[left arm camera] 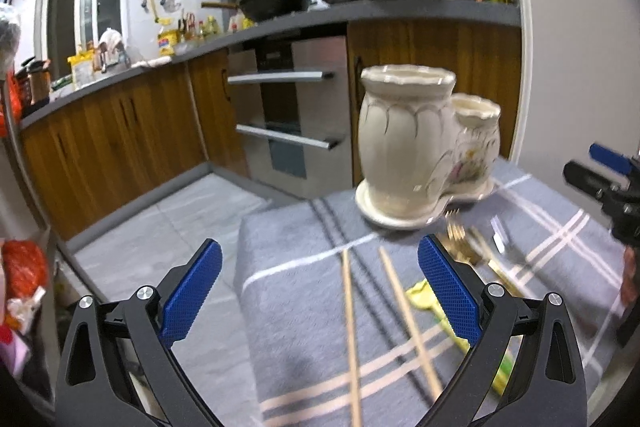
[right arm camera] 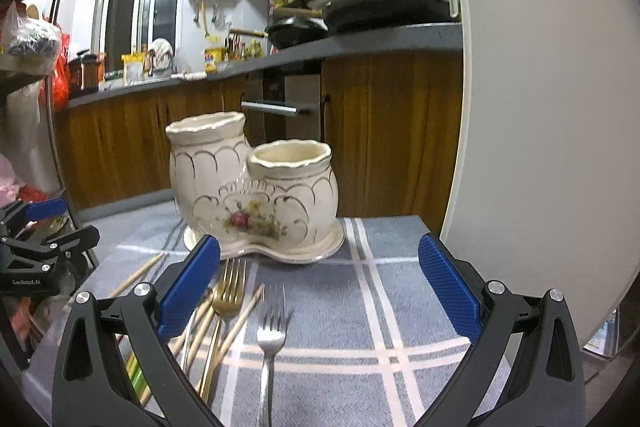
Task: Organize utensils
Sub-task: 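Grasp a wooden chopstick with the left tool while the right tool grasps a silver fork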
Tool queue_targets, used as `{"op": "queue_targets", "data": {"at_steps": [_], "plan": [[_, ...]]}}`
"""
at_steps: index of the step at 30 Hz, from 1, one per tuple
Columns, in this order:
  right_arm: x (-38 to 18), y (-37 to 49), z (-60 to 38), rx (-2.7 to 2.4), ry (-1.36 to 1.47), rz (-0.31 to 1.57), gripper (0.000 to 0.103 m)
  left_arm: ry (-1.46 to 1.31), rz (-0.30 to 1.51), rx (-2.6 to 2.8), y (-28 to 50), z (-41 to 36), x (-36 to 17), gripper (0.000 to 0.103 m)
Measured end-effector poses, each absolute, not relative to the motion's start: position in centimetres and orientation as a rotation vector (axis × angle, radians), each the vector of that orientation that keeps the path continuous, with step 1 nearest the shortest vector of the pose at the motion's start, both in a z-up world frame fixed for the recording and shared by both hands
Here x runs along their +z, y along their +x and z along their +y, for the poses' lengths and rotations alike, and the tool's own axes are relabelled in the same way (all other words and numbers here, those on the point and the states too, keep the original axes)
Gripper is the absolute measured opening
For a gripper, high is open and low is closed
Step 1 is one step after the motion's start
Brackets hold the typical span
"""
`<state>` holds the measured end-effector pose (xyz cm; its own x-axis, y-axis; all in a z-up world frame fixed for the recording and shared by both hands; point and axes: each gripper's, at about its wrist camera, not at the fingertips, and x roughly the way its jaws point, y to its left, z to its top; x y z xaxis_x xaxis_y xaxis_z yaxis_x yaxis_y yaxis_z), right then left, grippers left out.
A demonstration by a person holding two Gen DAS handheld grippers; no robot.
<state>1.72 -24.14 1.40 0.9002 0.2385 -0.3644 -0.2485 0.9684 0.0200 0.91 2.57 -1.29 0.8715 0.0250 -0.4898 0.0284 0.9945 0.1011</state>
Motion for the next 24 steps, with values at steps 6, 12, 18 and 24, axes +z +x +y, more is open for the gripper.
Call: {"op": "queue_targets", "data": {"at_steps": [6,12,18,24], "plan": [[0.9,3.0,-24.8,0.299,-0.027,0.5,0.098,0.141,0.614,-0.062,1.5,2.1,-2.8,0.094],[-1.5,3.3,-23.5,0.399,-0.088,0.665,0.098,0.171,0.669,-0.082,1.9,1.4,-3.7,0.083],[-2.6,3.0,-22.0,0.415,-0.166,0.727,0.074,0.18,0.765,-0.099,2.7,1.2,-5.4,0.063],[-3.8,2.8,-21.7,0.481,-0.153,0.829,0.05,0.185,0.812,-0.12,2.8,1.3,-5.9,0.047]]}}
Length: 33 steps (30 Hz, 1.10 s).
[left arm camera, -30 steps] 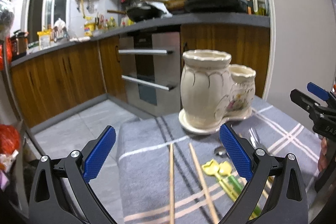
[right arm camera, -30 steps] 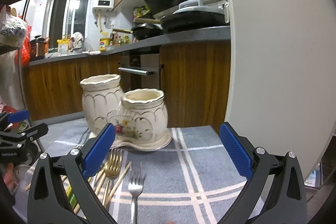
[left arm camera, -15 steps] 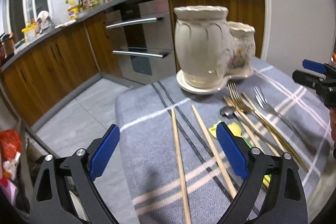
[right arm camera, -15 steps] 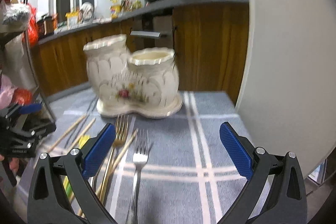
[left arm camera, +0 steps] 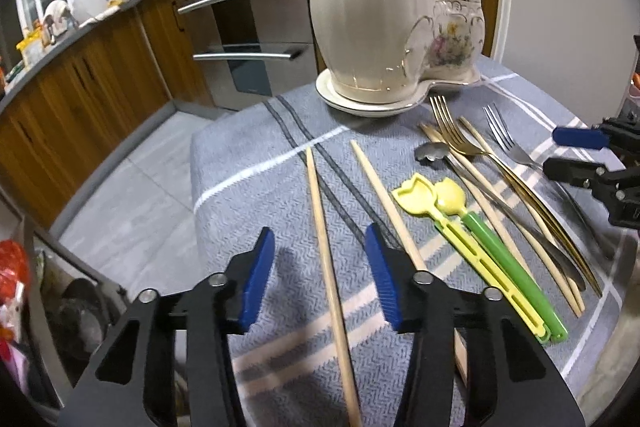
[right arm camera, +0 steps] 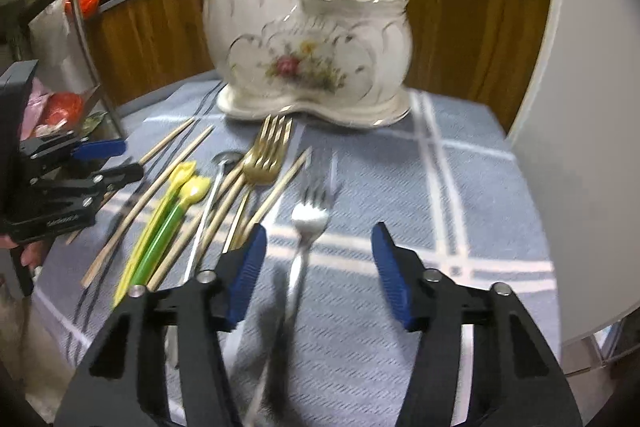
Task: Organize utensils
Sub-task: 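Grasp a wooden chopstick with the left tool while the right tool grasps a silver fork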
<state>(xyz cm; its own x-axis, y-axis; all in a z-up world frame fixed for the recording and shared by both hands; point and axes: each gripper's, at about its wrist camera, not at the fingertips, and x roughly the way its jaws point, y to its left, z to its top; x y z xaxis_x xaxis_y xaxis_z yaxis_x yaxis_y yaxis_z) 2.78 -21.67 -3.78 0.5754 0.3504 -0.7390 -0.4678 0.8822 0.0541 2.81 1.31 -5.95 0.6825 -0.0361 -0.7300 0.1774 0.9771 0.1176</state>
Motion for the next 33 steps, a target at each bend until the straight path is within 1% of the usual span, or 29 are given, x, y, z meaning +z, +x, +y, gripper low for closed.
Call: {"op": "queue_targets", "data": {"at_steps": [2,4,7,8,9,10,12,14,15,16,17,19,25,30,33], "plan": [[-4.1,2.7,-21.6,0.492,-0.161,0.853,0.041,0.185,0.824,-0.126,2.8,1.3,-6.1,0.045],[-4.6,2.8,-21.4,0.492,-0.17,0.857,0.037,0.182,0.833,-0.132,2.9,1.3,-6.4,0.044],[-4.5,2.8,-21.4,0.473,-0.174,0.846,0.025,0.163,0.839,-0.142,3.1,1.6,-6.3,0.041],[-4.4,2.9,-21.5,0.468,-0.167,0.846,0.02,0.154,0.842,-0.146,3.1,1.7,-6.3,0.039],[-4.4,2.9,-21.5,0.47,-0.165,0.846,0.019,0.147,0.845,-0.151,3.2,1.7,-6.3,0.038],[-4.3,2.8,-21.4,0.475,-0.172,0.845,0.014,0.137,0.848,-0.157,3.3,1.8,-6.3,0.035],[-4.4,2.7,-21.2,0.487,-0.181,0.84,0.009,0.133,0.85,-0.151,3.6,1.8,-6.3,0.029],[-4.3,2.7,-21.1,0.495,-0.185,0.835,0.008,0.133,0.856,-0.142,3.8,1.9,-6.2,0.018],[-4.3,2.7,-21.1,0.498,-0.179,0.835,0.008,0.132,0.857,-0.136,3.9,2.0,-6.2,0.014],[-4.3,2.9,-21.2,0.502,-0.166,0.837,0.008,0.129,0.857,-0.132,4.0,2.1,-6.2,0.008],[-4.3,3.0,-21.4,0.505,-0.154,0.839,0.007,0.127,0.856,-0.128,4.1,2.2,-6.2,0.006],[-4.3,3.1,-21.6,0.505,-0.142,0.833,0.005,0.119,0.853,-0.13,4.3,2.4,-6.2,0.006],[-3.2,3.2,-22.6,0.505,-0.098,0.775,0.005,0.104,0.828,-0.161,4.0,2.0,-5.5,0.005],[-1.4,2.7,-23.3,0.515,-0.06,0.69,0.005,0.055,0.72,-0.175,2.9,2.3,-2.7,0.005],[0.1,2.0,-23.7,0.535,-0.035,0.596,0.005,0.003,0.612,-0.202,1.8,2.9,-0.5,0.005]]}}
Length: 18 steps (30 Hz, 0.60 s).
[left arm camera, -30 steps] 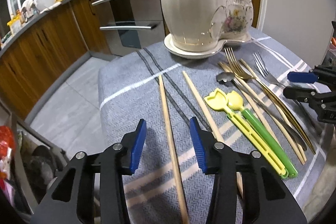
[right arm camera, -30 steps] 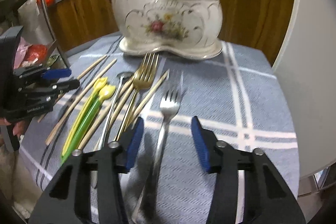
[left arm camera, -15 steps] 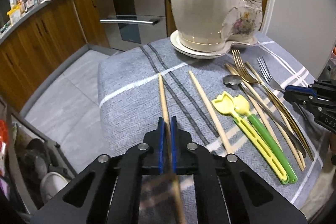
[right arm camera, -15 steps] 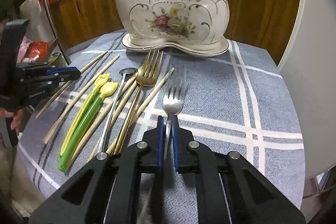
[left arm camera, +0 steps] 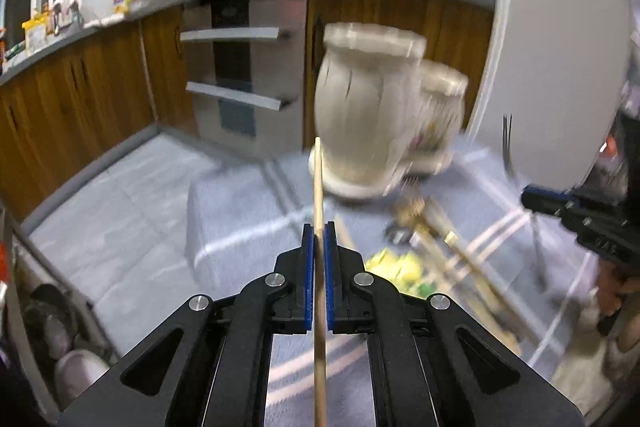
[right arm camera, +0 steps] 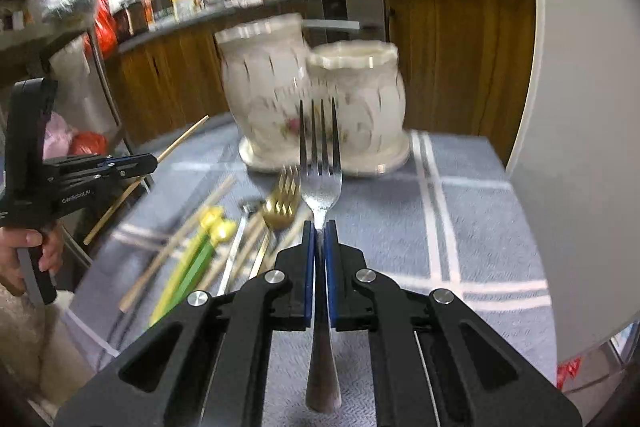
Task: Organize utensils
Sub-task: 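Lift the chopstick with the left tool while the right tool carries the fork toward the holder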
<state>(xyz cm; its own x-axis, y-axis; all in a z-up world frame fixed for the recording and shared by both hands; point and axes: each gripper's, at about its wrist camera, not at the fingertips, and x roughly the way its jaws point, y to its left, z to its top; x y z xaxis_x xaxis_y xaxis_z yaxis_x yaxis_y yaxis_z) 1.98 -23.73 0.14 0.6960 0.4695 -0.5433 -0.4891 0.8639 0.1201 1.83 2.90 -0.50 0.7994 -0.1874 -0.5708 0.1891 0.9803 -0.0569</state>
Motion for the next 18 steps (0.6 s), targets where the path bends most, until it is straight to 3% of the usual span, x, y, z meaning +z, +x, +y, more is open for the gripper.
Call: {"op": "queue_targets", "data": {"at_steps": [8,18], "plan": [[3.0,1.0,-23.6,0.525,-0.024,0.375,0.005,-0.089,0.462,-0.257,1.5,3.1,2.2,0.005],[6.7,4.3,-22.7,0.525,0.023,0.271,0.005,-0.169,0.365,-0.364,3.2,2.5,6.1,0.005]]}}
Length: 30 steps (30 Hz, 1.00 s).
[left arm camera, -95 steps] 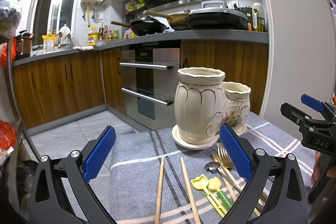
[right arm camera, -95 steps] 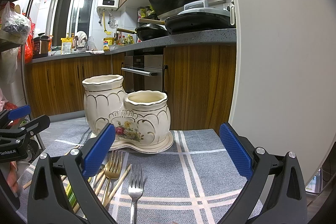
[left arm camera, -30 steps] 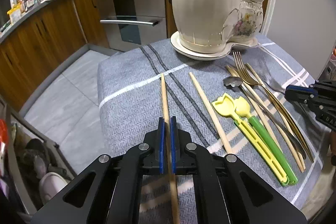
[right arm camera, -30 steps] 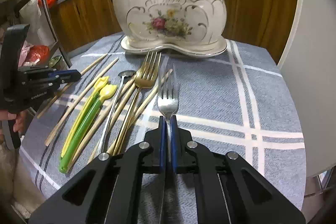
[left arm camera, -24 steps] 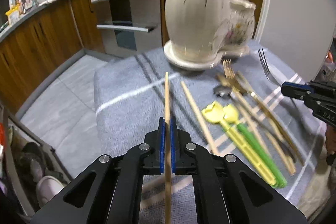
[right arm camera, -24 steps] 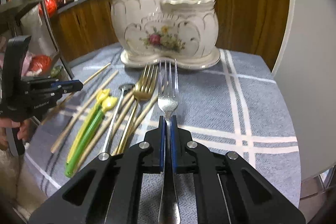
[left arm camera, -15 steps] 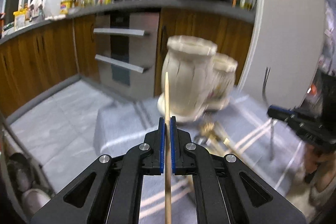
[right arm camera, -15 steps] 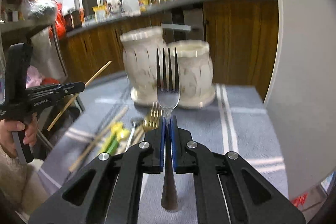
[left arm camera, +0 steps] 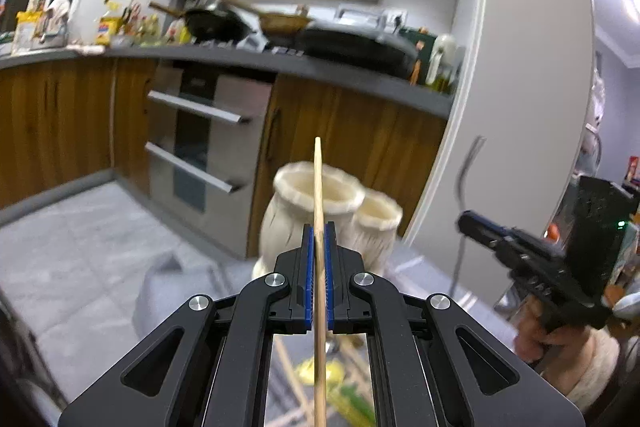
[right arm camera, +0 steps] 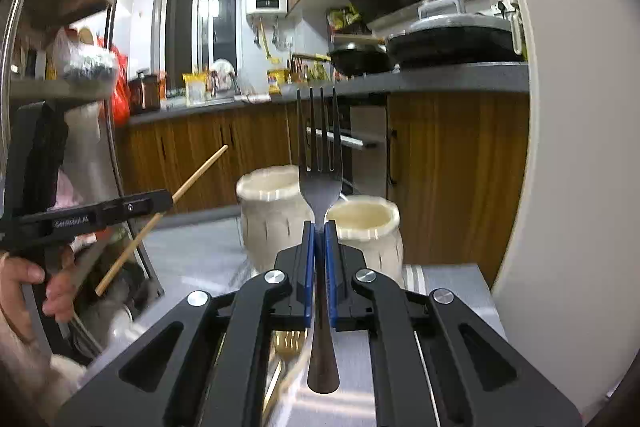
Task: Organize utensils
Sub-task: 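Lift the chopstick with the left tool while the right tool carries the fork toward the holder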
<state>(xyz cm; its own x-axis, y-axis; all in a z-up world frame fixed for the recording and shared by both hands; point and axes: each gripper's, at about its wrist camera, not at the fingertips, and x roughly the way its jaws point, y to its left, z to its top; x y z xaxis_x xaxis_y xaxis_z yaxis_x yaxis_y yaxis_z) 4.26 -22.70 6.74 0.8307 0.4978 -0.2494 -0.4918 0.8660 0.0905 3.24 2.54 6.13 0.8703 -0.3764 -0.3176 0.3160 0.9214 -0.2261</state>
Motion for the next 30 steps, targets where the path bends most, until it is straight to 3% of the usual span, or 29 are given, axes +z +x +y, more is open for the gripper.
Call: {"op": "queue_targets", "data": {"at_steps": [14,23,30], "plan": [[10.2,13.8,-23.4,0.462,0.247,0.16,0.005,-0.185,0.155,-0.318,13.2,-1.1,11.9,0.005],[7.2,15.9,-23.8,0.418,0.267,0.225,0.005,-0.156,0.09,-0.18,16.9,-1.7,9.7,0.005],[6.0,16.1,-23.3,0.425,0.237,0.279,0.005,-0.145,0.119,-0.197,14.8,-0.8,7.5,0.005]]}}
